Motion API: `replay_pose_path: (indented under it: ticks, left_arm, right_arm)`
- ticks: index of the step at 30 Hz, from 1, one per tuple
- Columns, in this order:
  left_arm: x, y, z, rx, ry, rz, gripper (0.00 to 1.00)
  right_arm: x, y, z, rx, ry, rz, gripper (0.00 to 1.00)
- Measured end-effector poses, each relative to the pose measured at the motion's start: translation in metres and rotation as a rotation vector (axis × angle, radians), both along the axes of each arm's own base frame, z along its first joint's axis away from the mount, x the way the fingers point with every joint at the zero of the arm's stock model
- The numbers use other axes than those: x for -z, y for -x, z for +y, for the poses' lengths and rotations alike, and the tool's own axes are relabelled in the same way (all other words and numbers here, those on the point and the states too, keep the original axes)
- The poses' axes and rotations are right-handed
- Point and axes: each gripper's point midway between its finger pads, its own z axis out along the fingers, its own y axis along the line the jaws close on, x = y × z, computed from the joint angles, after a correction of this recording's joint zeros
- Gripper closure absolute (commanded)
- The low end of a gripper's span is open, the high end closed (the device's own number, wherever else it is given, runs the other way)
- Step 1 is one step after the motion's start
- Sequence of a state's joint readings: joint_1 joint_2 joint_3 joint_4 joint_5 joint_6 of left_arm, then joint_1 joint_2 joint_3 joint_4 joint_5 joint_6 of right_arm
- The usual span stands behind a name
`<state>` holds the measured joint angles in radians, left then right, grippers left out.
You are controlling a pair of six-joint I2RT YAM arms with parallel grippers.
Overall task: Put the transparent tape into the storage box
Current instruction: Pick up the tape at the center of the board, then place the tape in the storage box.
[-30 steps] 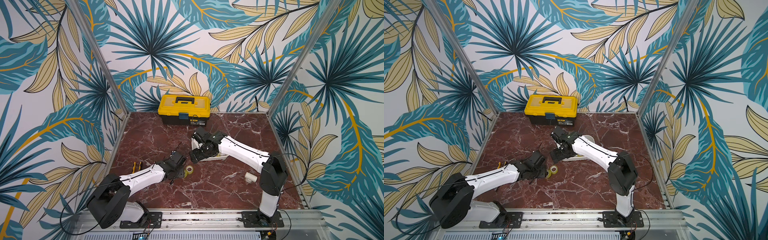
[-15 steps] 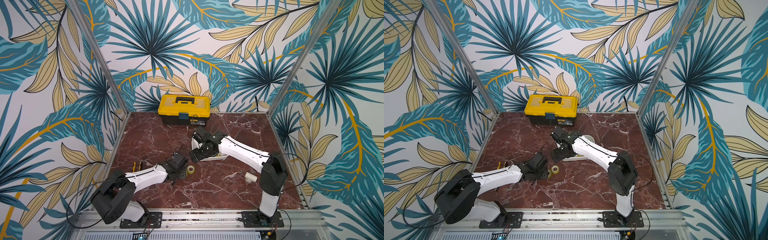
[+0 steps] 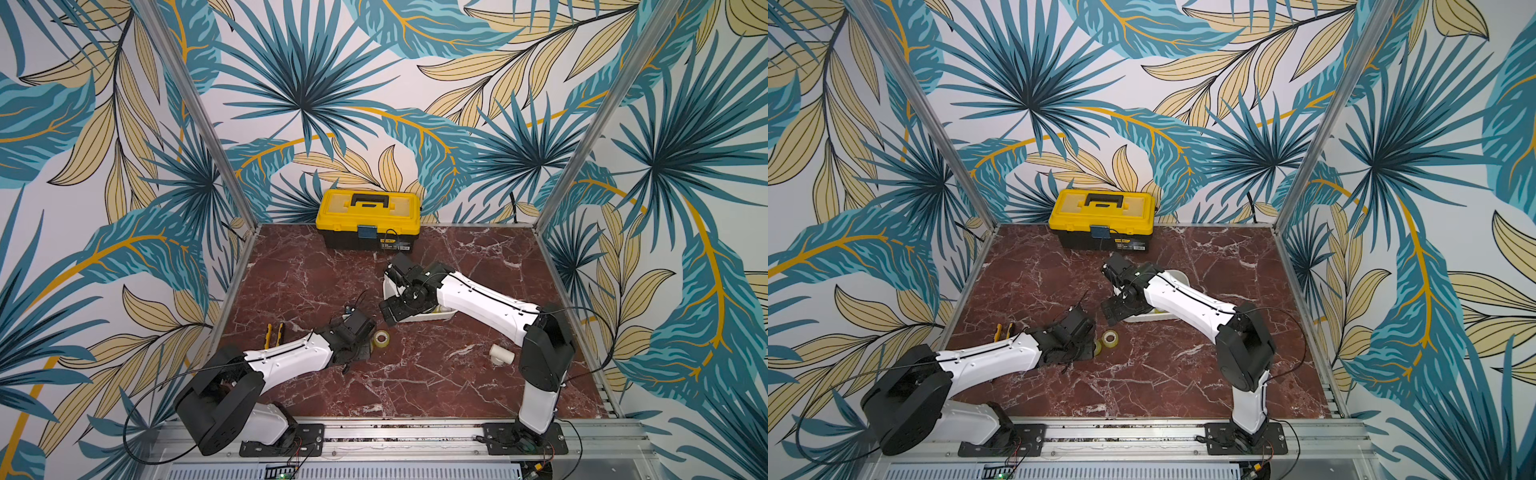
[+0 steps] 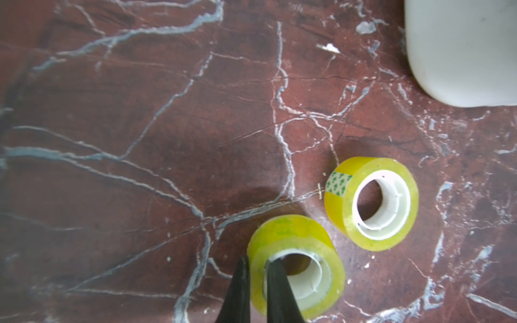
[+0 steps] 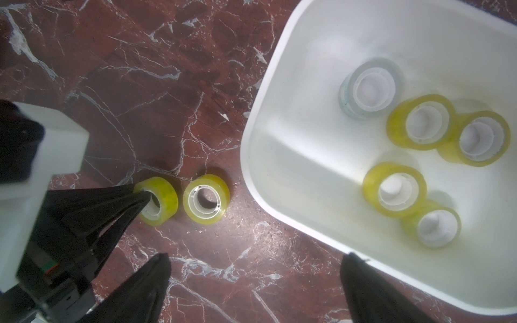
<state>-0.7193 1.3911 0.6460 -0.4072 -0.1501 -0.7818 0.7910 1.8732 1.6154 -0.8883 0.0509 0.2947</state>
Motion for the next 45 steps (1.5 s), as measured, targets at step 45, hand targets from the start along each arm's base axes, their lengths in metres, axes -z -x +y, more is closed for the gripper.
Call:
replay_pose_path:
  ticks: [45]
  left_arm:
    - [-0.05, -0.132, -0.101, 0.409, -0.2, -0.04, 1.0]
  right_arm:
    - [-0.049, -0.087, -0.155, 0.525, -0.07, -0.103, 0.0]
